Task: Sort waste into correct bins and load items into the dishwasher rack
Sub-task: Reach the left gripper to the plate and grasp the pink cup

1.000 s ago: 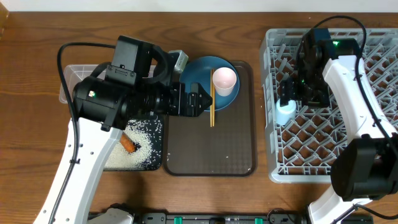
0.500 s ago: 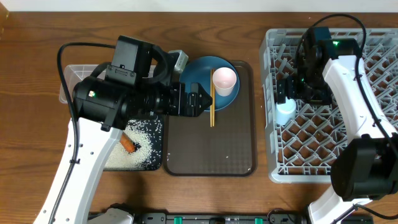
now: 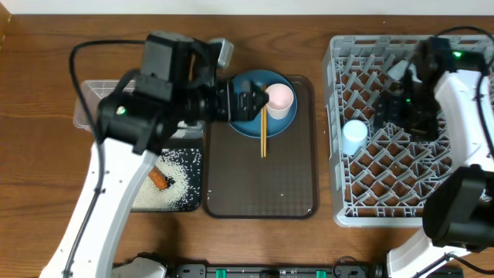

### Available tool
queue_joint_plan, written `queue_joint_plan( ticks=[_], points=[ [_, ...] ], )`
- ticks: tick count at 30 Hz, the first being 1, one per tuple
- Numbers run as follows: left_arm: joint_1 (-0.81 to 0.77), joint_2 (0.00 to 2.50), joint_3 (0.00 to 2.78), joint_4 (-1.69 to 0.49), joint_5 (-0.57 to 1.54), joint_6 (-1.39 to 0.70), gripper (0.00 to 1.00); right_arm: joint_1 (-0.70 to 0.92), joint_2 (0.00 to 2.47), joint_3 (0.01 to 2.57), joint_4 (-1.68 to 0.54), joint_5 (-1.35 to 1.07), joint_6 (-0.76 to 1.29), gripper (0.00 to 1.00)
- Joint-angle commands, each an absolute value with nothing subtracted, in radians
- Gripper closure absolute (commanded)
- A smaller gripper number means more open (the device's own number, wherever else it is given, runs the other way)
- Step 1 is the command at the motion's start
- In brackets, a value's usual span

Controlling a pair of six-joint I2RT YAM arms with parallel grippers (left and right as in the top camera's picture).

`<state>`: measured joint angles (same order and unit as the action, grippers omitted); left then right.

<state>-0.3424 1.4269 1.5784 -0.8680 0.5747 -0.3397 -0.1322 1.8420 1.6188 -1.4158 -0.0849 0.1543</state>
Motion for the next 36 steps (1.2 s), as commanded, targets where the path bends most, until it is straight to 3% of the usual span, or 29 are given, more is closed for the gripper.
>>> queue_joint_plan(
  ticks=[1, 5, 12, 25, 36],
  points=[
    [-0.373, 1.527, 1.573, -0.795, 0.495, -0.425, 0.02, -0.159, 1.839, 1.613, -1.426, -0.138, 0.171, 0.07],
    [-0.399, 1.645, 1.573, -0.697, 0.44, -0.463, 0.05, -0.16, 1.839, 1.613, -1.44, -0.138, 0.163, 0.07],
    [-0.405, 1.866, 1.573, -0.542, 0.395, -0.566, 0.56, -0.159, 1.839, 1.613, -1.446, -0.138, 0.163, 0.13],
    [-0.406, 2.065, 1.573, -0.522, 0.395, -0.582, 0.57, -0.156, 1.839, 1.613, -1.447, -0.139, 0.164, 0.14],
    [-0.405, 2.069, 1.573, -0.538, 0.346, -0.581, 0.8, -0.156, 1.839, 1.613, -1.449, -0.139, 0.163, 0.13]
  ],
)
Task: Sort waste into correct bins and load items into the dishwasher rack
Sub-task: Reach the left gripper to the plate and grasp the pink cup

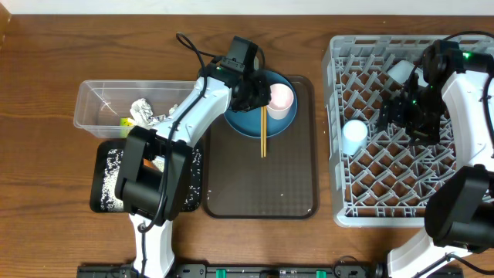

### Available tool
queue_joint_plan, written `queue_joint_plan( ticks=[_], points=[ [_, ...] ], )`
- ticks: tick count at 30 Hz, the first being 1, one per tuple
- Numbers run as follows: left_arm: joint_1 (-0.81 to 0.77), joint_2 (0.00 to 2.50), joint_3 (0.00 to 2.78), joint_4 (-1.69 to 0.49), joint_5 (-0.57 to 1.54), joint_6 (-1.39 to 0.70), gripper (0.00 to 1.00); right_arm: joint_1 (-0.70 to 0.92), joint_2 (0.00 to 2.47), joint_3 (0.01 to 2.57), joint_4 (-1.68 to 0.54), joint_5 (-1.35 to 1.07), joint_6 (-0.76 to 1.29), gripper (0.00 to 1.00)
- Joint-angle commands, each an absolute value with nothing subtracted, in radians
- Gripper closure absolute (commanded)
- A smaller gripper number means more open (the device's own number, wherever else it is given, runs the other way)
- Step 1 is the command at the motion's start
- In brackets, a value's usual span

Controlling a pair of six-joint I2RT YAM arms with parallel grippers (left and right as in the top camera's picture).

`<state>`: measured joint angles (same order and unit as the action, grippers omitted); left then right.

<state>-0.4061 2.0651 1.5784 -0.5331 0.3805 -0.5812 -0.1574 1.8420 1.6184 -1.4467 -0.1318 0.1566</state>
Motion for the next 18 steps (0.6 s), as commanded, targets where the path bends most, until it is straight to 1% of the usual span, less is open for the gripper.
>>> queue_joint_plan(
  ticks=[1, 2, 4, 11, 16, 17, 18],
  points=[
    [-0.405, 2.069, 1.573, -0.538, 0.347, -0.581, 0.81, -0.156, 1.839, 1.613, -1.451, -0.139, 0.163, 0.13],
    [-0.406, 2.069, 1.573, -0.538, 0.347, -0.581, 0.87, -0.156, 1.839, 1.613, -1.451, -0.139, 0.163, 0.13],
    [-0.405, 2.069, 1.573, -0.537, 0.347, -0.582, 0.94, -0.156, 1.839, 1.613, -1.452, -0.139, 0.163, 0.13],
    [-0.397, 2.045, 1.591, -0.537, 0.366, -0.581, 0.94, -0.156, 1.839, 1.613, -1.451, -0.138, 0.162, 0.14],
    [-0.368, 1.956, 1.611, -0.533, 0.513, -0.582, 0.93, -0.16, 1.839, 1.615, -1.448, -0.138, 0.152, 0.14],
    [-0.36, 1.931, 1.611, -0.533, 0.549, -0.582, 0.94, -0.161, 1.839, 1.619, -1.45, -0.146, 0.133, 0.15],
    [-0.347, 1.901, 1.611, -0.535, 0.6, -0.582, 0.93, -0.161, 1.837, 1.625, -1.454, -0.17, 0.096, 0.2]
  ],
)
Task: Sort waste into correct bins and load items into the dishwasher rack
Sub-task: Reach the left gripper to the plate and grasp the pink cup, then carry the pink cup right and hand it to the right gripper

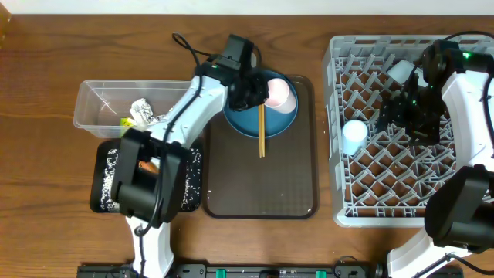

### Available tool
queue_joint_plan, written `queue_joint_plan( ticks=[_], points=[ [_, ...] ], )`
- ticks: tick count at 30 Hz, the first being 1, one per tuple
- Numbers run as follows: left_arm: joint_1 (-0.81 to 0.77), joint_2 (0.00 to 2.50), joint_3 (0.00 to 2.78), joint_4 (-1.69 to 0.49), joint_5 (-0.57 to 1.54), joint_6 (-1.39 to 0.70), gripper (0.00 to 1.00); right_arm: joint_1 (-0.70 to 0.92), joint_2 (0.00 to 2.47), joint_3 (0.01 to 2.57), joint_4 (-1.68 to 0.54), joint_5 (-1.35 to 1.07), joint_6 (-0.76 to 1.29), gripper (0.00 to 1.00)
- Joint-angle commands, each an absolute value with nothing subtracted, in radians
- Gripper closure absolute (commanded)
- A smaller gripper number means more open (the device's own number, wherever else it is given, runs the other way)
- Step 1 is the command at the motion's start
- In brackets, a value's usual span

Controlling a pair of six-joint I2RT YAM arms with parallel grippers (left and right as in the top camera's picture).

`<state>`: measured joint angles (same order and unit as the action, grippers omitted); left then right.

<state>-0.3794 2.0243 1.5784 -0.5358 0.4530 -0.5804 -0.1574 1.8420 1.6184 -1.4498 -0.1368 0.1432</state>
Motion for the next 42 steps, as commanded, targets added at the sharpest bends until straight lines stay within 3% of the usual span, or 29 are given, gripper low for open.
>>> queue_joint_plan(
  ticks=[1, 4, 6, 8, 11, 17, 39, 40, 42],
  points=[
    [-0.335, 1.874, 1.611, -0.537, 0.656, -0.582, 0.94, -0.161, 1.832, 1.628, -1.456, -0.204, 0.068, 0.21],
    [-0.289, 1.798, 1.611, -0.537, 0.873, -0.582, 0.94, -0.164, 1.797, 1.636, -1.456, -0.467, -0.138, 0.21],
    [-0.259, 1.758, 1.611, -0.537, 1.028, -0.582, 0.94, -0.17, 1.763, 1.636, -1.479, -0.705, -0.329, 0.16],
    [-0.236, 1.73, 1.611, -0.537, 1.151, -0.582, 0.94, -0.178, 1.72, 1.636, -1.541, -0.949, -0.547, 0.01],
    [-0.219, 1.71, 1.61, -0.537, 1.293, -0.582, 0.94, -0.187, 1.666, 1.636, -1.609, -1.135, -0.723, 0.01],
    [-0.24, 1.71, 1.607, -0.58, 1.43, -0.581, 0.94, -0.181, 1.595, 1.636, -1.618, -1.278, -0.789, 0.01],
    [-0.36, 1.71, 1.607, -0.609, 1.398, -0.569, 0.94, -0.031, 1.583, 1.635, -1.596, -1.449, -0.873, 0.02],
    [-0.36, 1.71, 1.607, -0.609, 1.399, -0.561, 0.94, -0.029, 1.583, 1.635, -1.589, -1.449, -0.872, 0.05],
    [-0.36, 1.71, 1.607, -0.61, 1.399, -0.538, 0.94, -0.03, 1.583, 1.635, -1.584, -1.458, -0.871, 0.23]
  ],
)
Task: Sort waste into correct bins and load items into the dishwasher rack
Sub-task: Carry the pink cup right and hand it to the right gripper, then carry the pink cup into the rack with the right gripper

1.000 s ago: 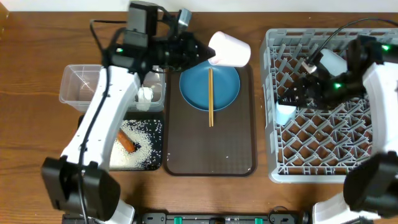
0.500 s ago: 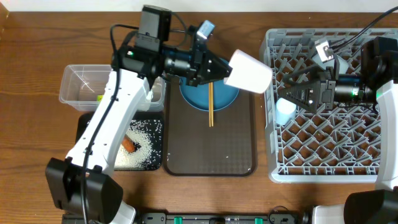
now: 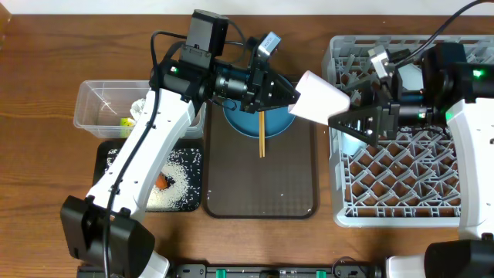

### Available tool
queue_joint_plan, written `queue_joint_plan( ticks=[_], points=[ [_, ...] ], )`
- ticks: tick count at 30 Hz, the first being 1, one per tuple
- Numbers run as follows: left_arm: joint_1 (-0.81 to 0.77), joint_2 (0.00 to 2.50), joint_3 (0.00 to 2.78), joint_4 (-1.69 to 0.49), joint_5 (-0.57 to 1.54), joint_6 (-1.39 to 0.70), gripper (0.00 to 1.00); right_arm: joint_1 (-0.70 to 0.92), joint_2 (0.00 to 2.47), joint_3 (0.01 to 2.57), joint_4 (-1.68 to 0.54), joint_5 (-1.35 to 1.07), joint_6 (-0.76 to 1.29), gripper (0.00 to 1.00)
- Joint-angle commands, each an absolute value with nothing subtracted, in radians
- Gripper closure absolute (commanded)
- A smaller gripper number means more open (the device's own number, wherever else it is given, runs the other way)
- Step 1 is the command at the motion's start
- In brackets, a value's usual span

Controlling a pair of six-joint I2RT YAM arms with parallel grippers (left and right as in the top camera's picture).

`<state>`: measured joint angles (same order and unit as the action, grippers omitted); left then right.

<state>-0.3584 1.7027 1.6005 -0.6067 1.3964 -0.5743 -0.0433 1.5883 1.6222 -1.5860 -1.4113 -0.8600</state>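
Observation:
My left gripper [image 3: 292, 99] is shut on a pink cup [image 3: 318, 97], held tilted in the air between the brown tray [image 3: 258, 189] and the dishwasher rack [image 3: 401, 177]. Just right of the cup, my right gripper [image 3: 345, 114] stands open at the rack's left edge, fingers pointing at the cup. A blue plate [image 3: 241, 122] lies at the tray's far end, partly hidden by the left arm. Wooden chopsticks [image 3: 262, 137] rest across the plate's rim.
A clear bin [image 3: 108, 104] at the left holds crumpled foil and scraps. In front of it a black tray [image 3: 174, 189] carries rice and an orange piece. A white cup [image 3: 351, 144] sits in the rack behind the right gripper, and another white item [image 3: 409, 76] at the rack's back.
The pink cup was on the blue plate with my left gripper at it; now it is held up and to the right. My right gripper has moved left to the rack's edge, open.
The pink cup first stood on the blue plate with my left arm high beside it and my right gripper over the rack. Then my left gripper was low at the cup, twice. Now the cup is off the plate, held near the open right gripper.

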Motion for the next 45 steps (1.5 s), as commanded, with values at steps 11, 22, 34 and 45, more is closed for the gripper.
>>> queue_joint_plan(
  ticks=[11, 22, 34, 45],
  points=[
    [-0.36, 1.71, 1.604, -0.645, 1.398, -0.49, 0.93, -0.031, 1.583, 1.635, -1.572, -1.486, -0.869, 0.59],
    [-0.359, 1.71, 1.577, -0.846, 1.262, -0.343, 0.87, -0.032, 1.583, 1.635, -1.532, -1.477, -0.869, 0.69],
    [-0.284, 1.71, 1.577, -0.796, 1.031, -0.345, 0.6, -0.032, 1.583, 1.635, -1.417, -1.2, -0.571, 0.88],
    [-0.27, 1.71, 1.577, -0.804, 0.928, -0.345, 0.2, -0.032, 1.547, 1.636, -1.4, -0.496, -0.03, 0.98]
  ],
)
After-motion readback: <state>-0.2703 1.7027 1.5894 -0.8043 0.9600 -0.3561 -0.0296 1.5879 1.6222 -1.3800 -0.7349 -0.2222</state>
